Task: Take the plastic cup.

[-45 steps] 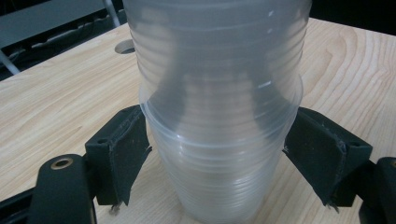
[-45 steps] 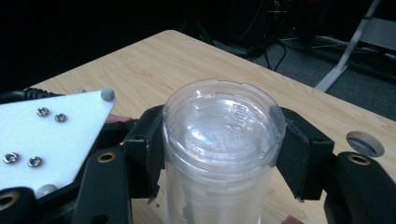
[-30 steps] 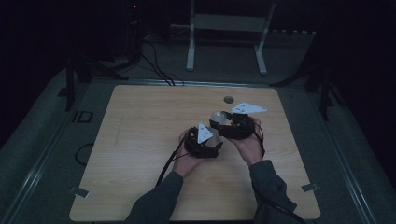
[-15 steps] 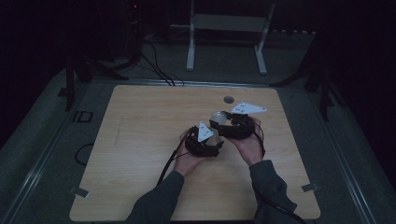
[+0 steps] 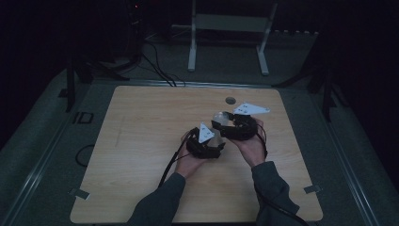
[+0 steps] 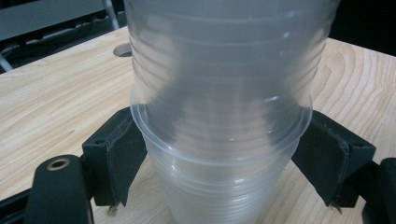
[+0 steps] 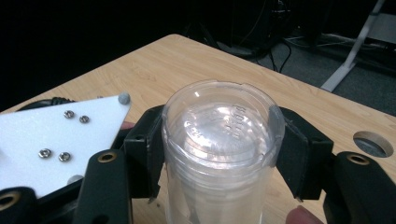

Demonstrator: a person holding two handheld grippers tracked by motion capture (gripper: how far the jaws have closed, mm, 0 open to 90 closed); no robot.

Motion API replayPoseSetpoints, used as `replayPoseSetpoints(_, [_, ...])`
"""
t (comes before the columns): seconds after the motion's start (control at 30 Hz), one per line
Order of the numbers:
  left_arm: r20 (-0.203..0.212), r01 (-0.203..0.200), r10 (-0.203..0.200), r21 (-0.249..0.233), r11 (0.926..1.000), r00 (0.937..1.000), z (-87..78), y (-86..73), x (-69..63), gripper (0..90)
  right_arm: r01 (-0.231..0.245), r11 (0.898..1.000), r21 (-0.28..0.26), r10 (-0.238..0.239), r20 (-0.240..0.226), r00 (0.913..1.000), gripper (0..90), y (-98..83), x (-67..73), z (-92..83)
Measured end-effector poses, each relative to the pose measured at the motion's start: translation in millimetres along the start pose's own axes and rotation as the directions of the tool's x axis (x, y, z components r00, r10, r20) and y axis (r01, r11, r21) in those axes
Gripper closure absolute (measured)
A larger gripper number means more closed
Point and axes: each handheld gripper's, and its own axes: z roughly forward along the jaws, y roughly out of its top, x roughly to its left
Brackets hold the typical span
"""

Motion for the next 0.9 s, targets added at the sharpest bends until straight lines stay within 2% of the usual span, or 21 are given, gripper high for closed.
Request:
replayPoseSetpoints(0.5, [0.000, -0.004, 0.004, 0.010, 0.9999, 1.0000, -1.4, -1.6, 0.1, 20.3, 0.018, 0.999, -0.049, -0.018, 0.009, 0.9998, 40.8, 17.0, 3.1, -11.6])
replayPoseSetpoints(0.7, [0.005, 0.020, -0.020, -0.010, 0.9998, 0.9998, -7.2, 1.1, 1.3, 17.4, 0.018, 0.996, -0.085, -0.017, 0.013, 0.9998, 40.7, 26.9, 5.2, -19.4])
replayPoseSetpoints(0.87, [0.009, 0.025, -0.025, -0.018, 0.9995, 0.9997, -11.1, 3.2, 2.4, 17.3, 0.024, 0.995, -0.097, -0.023, 0.012, 0.9997, 40.7, 31.8, 6.7, -22.6])
replayPoseSetpoints(0.9, [0.012, 0.029, -0.029, -0.023, 0.9993, 0.9995, -13.5, 4.2, 3.2, 17.3, 0.034, 0.993, -0.110, -0.033, 0.015, 0.9993, 40.7, 37.6, 9.2, -26.9])
